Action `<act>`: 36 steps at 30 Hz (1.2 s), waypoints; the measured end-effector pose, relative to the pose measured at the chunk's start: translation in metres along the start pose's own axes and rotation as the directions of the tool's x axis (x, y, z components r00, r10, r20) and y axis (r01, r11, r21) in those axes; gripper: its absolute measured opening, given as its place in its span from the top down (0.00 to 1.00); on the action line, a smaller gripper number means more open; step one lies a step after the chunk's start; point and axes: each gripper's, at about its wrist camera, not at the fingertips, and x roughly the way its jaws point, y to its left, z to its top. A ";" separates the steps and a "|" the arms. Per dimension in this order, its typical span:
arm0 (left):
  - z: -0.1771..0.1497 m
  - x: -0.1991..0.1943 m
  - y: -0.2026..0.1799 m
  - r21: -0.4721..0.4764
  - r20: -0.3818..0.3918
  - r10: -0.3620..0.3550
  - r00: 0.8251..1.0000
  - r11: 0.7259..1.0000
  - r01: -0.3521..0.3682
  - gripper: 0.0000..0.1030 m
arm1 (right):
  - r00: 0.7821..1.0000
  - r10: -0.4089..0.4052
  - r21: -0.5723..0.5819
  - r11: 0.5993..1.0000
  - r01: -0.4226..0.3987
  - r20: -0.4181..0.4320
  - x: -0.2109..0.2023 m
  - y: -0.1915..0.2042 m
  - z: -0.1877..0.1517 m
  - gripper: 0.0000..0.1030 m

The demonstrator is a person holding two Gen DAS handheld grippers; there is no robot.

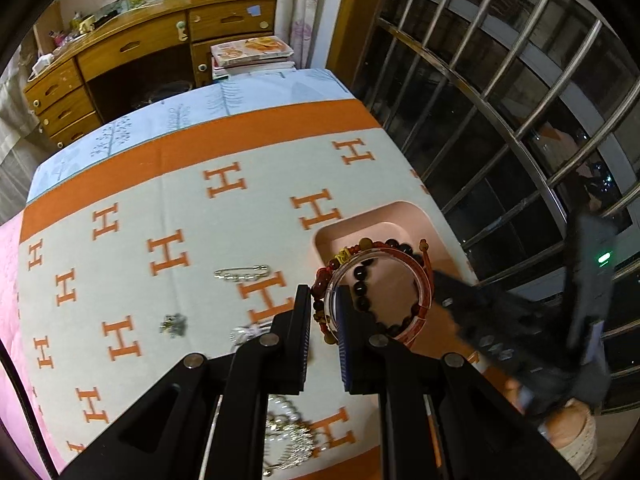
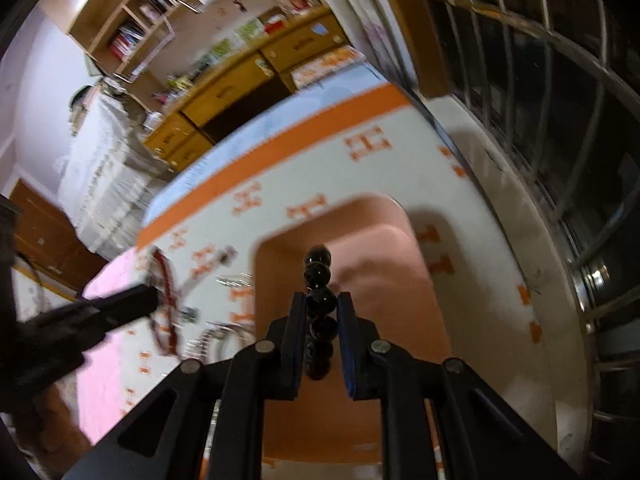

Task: Organize jewelry
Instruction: 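Carry both bracelets into the pink tray and open both tools, then withdraw both open tools from the tray back over the remaining jewelry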

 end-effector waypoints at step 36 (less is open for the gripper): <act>-0.025 -0.006 -0.027 0.060 0.113 0.126 0.986 0.989 -0.134 0.36 | 0.996 -0.025 -0.130 0.991 0.036 0.085 -0.052 0.025 -0.065 0.75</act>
